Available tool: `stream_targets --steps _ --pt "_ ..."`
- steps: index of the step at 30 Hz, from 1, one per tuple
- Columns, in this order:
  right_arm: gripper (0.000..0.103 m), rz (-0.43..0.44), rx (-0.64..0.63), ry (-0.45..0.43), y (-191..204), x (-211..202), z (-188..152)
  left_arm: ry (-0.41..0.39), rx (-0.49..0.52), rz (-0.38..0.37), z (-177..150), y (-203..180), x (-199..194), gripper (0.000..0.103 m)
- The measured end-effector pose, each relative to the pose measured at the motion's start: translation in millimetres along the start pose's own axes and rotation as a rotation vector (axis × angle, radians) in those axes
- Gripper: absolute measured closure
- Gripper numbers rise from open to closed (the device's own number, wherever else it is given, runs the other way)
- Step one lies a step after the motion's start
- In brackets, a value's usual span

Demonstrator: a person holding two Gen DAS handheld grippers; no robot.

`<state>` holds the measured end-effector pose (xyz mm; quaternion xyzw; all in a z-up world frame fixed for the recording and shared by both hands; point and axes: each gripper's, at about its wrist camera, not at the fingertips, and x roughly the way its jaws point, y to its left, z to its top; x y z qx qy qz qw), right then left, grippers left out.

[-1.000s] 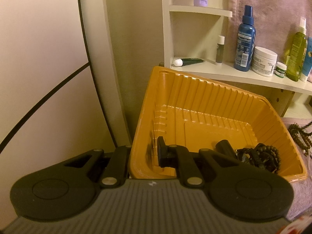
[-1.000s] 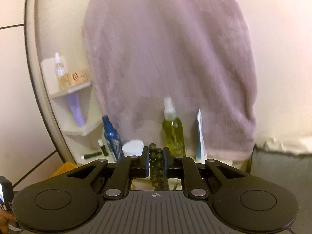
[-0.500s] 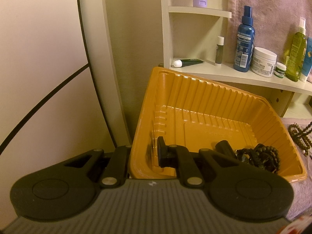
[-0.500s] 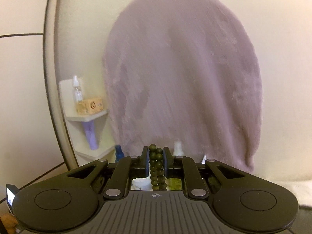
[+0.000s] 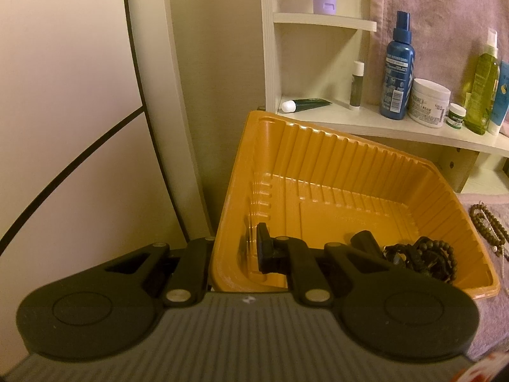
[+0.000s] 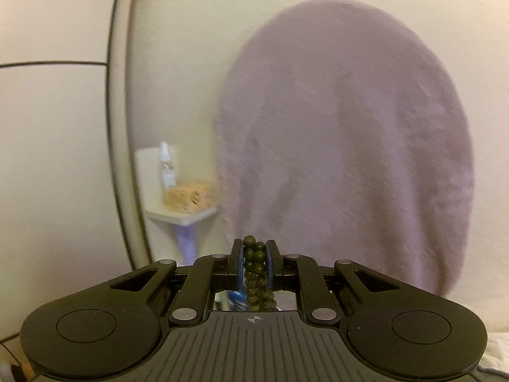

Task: Organize jewelry
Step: 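Lift the green bead strand high with the right tool to free it, then lower the green strand into the tray and open the right tool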

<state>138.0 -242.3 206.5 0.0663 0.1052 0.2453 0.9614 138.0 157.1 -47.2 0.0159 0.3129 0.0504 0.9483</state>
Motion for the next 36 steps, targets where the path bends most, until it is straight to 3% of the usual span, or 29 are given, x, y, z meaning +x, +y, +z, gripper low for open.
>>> stream_targets --steps 12,20,28,36 --pt "0.089 0.194 0.049 -0.037 47.9 48.7 3.9 -0.007 -0.011 -0.009 0.3 0.5 -0.8 0.093" --pt "0.089 0.260 0.099 0.111 66.9 97.6 -45.4 -0.009 -0.013 -0.010 -0.6 0.7 -2.3 0.093" --pt "0.089 0.263 0.189 0.277 69.6 126.5 -110.5 -0.009 -0.017 -0.009 -0.4 0.8 -3.0 0.093" --pt "0.089 0.242 0.246 0.332 65.2 141.5 -139.1 -0.009 -0.018 -0.011 -0.4 1.0 -2.0 0.093"
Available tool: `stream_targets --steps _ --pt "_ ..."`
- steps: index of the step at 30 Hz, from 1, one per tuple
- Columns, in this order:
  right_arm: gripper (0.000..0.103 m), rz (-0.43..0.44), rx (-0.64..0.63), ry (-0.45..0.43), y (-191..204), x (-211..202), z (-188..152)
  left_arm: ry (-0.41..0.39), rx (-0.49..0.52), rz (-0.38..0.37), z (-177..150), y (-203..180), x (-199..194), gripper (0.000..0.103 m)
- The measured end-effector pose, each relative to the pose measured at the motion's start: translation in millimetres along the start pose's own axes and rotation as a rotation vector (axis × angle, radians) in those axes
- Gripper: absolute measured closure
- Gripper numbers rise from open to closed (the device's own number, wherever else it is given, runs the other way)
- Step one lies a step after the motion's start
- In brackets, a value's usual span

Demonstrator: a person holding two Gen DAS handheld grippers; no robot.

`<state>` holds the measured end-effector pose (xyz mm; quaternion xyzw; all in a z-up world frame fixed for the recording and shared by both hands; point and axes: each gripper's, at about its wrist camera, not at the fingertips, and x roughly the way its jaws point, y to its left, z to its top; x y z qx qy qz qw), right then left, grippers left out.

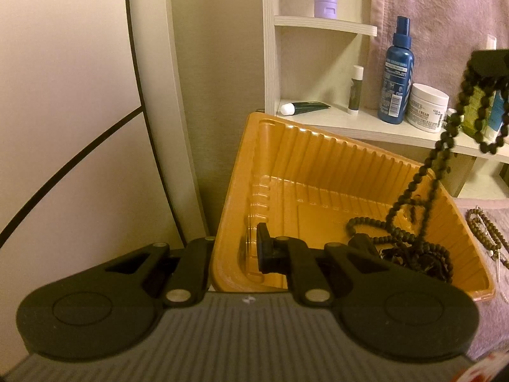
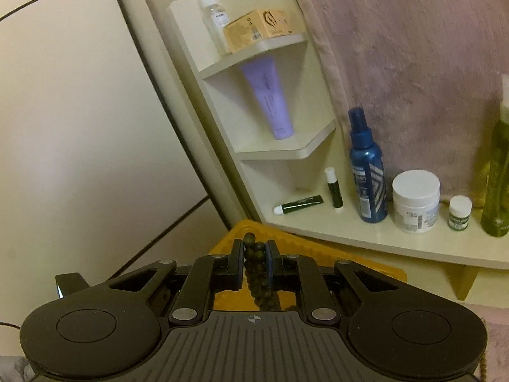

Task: Organize jewelry
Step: 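Lower the green strand into the tray and open the right tool, then move the open right tool back over the remaining strands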

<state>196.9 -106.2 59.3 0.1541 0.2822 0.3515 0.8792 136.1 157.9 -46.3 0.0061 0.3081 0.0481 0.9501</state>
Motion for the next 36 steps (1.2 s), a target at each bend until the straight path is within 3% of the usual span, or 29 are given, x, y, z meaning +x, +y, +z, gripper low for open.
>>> stream_targets --steps 11,25,26,28,30,36 --pt "0.089 -0.074 0.073 0.190 -18.1 45.8 -61.0 0.004 -0.001 0.002 0.2 -0.2 1.0 0.092" --pt "0.088 -0.154 0.026 0.196 -17.3 70.6 -61.8 0.002 0.001 0.003 0.5 -1.0 1.5 0.092" --pt "0.087 -0.164 0.025 0.205 -17.3 72.5 -61.8 0.002 0.001 0.003 0.5 -1.0 1.5 0.092" --pt "0.072 -0.171 0.028 0.202 -18.3 73.1 -62.7 0.002 0.003 0.003 0.6 -1.2 1.5 0.092" --pt "0.050 -0.176 0.034 0.184 -19.0 70.5 -63.2 0.003 0.003 0.003 0.7 -1.3 1.5 0.092" --pt "0.046 -0.176 0.040 0.168 -20.0 64.2 -59.1 0.004 0.005 0.007 0.6 -1.8 2.2 0.092"
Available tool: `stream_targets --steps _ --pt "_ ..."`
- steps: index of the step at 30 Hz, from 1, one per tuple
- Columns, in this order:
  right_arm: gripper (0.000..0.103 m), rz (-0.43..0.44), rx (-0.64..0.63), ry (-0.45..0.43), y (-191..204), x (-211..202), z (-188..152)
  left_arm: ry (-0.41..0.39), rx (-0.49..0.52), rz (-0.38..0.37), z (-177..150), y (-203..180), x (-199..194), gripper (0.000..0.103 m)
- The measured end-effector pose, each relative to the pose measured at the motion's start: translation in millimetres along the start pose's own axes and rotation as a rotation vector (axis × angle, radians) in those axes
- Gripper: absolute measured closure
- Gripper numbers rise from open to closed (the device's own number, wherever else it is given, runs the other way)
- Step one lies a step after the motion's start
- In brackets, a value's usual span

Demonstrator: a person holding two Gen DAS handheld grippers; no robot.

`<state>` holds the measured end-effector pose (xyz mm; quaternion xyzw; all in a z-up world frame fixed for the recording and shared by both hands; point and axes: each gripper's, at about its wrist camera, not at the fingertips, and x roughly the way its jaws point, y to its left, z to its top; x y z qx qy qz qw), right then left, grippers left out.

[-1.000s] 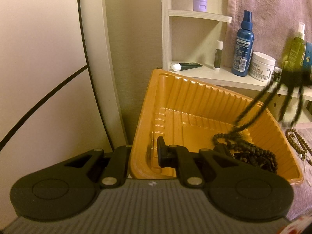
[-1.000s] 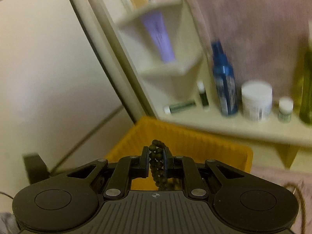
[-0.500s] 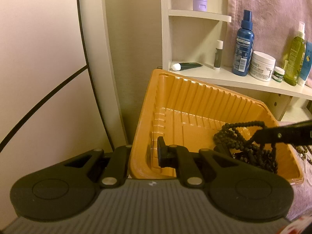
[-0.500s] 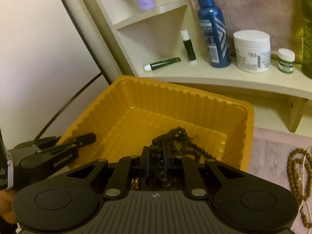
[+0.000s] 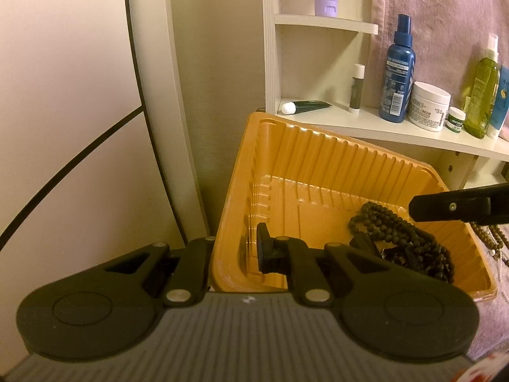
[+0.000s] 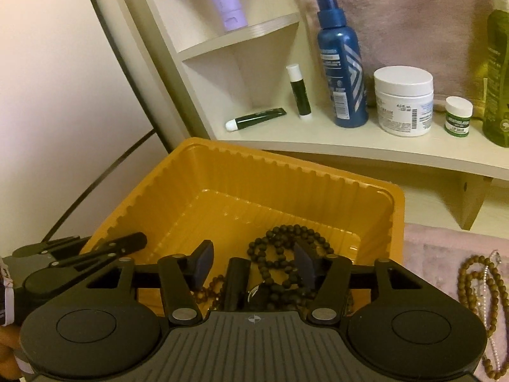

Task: Organize jewelry
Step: 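Move the open right tool back over the remaining strands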

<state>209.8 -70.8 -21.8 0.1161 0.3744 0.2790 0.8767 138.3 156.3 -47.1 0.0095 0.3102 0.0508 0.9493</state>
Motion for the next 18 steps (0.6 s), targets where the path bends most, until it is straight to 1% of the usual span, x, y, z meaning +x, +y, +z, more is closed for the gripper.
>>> stream_targets --steps 11,15,18 --pt "0.044 -0.006 0.024 -0.013 -6.0 -17.1 -0.9 0.004 0.001 0.005 -0.8 -0.3 2.0 0.092" --pt "0.044 -0.015 0.037 -0.022 -16.1 -33.2 -4.8 0.004 0.002 0.005 -0.7 -0.6 1.8 0.093" --pt "0.044 -0.041 0.050 -0.032 -29.9 -50.7 -13.1 0.004 0.002 0.005 -0.6 -0.8 1.7 0.093"
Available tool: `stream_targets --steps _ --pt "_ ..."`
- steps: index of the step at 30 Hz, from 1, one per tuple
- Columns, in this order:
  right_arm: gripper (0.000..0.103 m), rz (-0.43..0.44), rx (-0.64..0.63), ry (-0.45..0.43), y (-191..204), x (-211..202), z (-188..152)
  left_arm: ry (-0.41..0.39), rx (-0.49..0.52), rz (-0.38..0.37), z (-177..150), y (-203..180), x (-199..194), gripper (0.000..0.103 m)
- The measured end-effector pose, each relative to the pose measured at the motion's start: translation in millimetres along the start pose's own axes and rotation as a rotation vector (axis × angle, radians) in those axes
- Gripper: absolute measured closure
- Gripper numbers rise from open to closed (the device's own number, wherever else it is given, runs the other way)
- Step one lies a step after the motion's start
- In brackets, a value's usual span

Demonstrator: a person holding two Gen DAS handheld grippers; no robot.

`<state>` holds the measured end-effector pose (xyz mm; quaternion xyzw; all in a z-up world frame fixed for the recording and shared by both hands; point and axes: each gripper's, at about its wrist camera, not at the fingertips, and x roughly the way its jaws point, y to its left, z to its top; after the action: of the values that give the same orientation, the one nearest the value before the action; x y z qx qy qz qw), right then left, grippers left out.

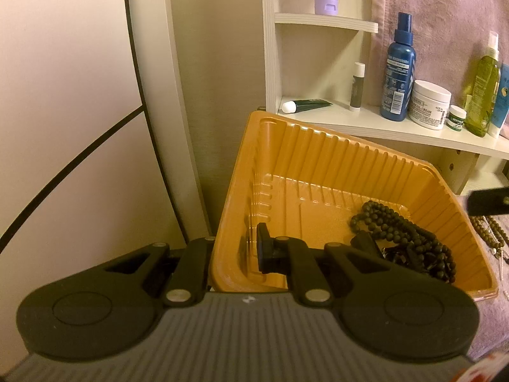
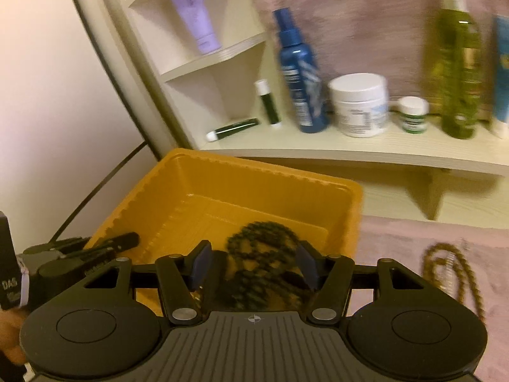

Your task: Organize jewelry

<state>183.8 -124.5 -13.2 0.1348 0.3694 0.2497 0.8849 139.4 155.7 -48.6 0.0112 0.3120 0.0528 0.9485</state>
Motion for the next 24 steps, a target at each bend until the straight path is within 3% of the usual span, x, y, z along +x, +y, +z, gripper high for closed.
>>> stream_targets --steps 15,24 --pt "0.044 -0.227 0.181 0.013 -96.3 -81.3 -59.7 0.008 0.009 0.012 0.6 -2.0 -1.1 0.093" --pt "0.044 -0.286 0.214 0.021 -116.8 -98.1 -76.3 0.009 0.019 0.019 1.1 -3.4 -2.5 0.093"
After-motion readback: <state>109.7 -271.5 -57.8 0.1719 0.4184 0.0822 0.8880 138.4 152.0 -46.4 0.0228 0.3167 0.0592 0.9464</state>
